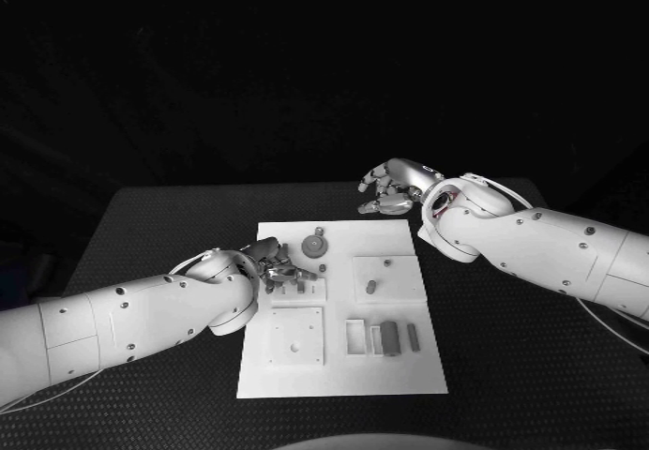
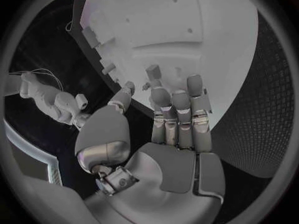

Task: Assemble the parts on the task board

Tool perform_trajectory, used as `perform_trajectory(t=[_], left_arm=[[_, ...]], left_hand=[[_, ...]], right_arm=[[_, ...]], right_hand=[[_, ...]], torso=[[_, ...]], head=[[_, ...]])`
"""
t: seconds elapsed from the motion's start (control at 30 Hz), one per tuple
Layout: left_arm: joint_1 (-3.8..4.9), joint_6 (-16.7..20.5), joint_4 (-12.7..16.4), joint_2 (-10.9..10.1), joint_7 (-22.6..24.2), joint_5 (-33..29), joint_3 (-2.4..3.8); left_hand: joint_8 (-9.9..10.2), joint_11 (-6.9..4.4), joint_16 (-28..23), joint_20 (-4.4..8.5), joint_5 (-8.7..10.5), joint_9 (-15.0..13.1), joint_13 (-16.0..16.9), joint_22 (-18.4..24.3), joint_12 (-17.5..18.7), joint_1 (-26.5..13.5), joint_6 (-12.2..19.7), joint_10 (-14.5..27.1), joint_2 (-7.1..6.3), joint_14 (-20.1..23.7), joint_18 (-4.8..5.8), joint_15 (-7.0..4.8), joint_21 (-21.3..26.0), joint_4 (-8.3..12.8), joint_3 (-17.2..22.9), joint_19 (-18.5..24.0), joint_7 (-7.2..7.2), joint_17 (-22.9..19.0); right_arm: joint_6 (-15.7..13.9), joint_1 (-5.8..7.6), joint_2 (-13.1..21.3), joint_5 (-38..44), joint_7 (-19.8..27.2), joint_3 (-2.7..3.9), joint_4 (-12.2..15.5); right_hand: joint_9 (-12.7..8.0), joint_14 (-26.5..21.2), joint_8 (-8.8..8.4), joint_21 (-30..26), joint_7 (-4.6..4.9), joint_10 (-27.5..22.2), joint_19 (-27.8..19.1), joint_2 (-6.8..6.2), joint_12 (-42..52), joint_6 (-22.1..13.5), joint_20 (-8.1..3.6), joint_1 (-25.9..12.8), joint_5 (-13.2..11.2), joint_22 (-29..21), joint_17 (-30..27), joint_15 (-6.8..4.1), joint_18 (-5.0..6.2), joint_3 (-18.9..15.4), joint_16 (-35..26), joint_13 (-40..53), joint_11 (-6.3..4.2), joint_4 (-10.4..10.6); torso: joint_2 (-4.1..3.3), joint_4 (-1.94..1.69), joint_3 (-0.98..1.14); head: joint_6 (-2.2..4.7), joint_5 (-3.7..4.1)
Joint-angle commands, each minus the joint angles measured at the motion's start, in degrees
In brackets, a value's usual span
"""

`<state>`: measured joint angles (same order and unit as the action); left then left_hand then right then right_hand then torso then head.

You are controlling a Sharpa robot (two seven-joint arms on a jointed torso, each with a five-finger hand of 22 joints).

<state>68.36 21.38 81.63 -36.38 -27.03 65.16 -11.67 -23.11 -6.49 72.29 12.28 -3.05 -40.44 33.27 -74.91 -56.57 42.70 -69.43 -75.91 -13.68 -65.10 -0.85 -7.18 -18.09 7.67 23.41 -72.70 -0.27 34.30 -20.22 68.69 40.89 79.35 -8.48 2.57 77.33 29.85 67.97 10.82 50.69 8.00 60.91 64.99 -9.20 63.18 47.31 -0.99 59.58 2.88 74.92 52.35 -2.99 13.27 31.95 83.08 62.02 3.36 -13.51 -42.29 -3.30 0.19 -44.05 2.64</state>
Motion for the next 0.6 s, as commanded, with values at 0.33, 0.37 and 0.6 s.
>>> perform_trajectory(t=[0.33,0.37,0.6], left_arm=[[0.02,0.2,-0.7,-0.8,2.1,-3.7,3.11],[0.03,0.0,-0.9,-1.1,2.3,-4.3,3.70],[0.97,-3.0,-3.2,-2.0,3.6,-7.2,6.79]], left_hand=[[-0.3,0.08,0.1,0.51,0.22,-0.4,0.0,-0.9,0.3,-0.4,1.1,0.9,0.63,0.7,-0.95,-0.33,0.6,-1.0,1.4,0.1,0.03,0.0],[-0.2,0.32,-0.1,0.35,0.20,-0.4,-0.1,-1.0,0.5,0.5,1.4,1.2,2.20,1.0,-0.73,-0.25,0.7,0.2,0.9,0.4,0.26,-0.1],[2.4,2.27,-3.4,-0.66,-0.05,1.1,-1.8,0.0,3.8,7.2,5.3,4.5,6.71,3.7,0.46,0.98,3.2,3.9,4.3,3.3,2.30,-1.9]], right_arm=[[0.4,-0.07,0.0,0.2,0.3,0.02,0.0],[0.4,-0.07,0.1,0.2,0.3,0.02,0.0],[0.4,-0.07,0.2,0.1,0.3,0.02,-0.4]], right_hand=[[-0.1,-0.4,0.31,-0.2,1.90,-0.3,0.3,-0.20,0.3,-1.6,-0.16,-0.4,-0.1,0.9,-0.1,0.10,1.73,0.0,0.0,-0.1,-0.01,0.4],[-0.1,-0.4,0.31,-0.2,1.90,-0.3,0.3,-0.20,0.3,-1.6,-0.16,-0.4,-0.1,0.9,-0.1,0.10,1.73,0.0,0.0,-0.1,0.00,0.4],[-0.1,-0.4,0.31,-0.2,1.90,-0.3,0.3,-0.20,0.3,-1.6,-0.16,-0.4,-0.1,0.9,-0.1,0.10,1.73,0.0,0.0,-0.1,0.00,0.5]], torso=[[0.03,0.07,0.04],[0.04,0.04,0.06],[0.04,0.03,0.07]], head=[[0.27,0.01],[0.38,0.04],[0.89,0.16]])
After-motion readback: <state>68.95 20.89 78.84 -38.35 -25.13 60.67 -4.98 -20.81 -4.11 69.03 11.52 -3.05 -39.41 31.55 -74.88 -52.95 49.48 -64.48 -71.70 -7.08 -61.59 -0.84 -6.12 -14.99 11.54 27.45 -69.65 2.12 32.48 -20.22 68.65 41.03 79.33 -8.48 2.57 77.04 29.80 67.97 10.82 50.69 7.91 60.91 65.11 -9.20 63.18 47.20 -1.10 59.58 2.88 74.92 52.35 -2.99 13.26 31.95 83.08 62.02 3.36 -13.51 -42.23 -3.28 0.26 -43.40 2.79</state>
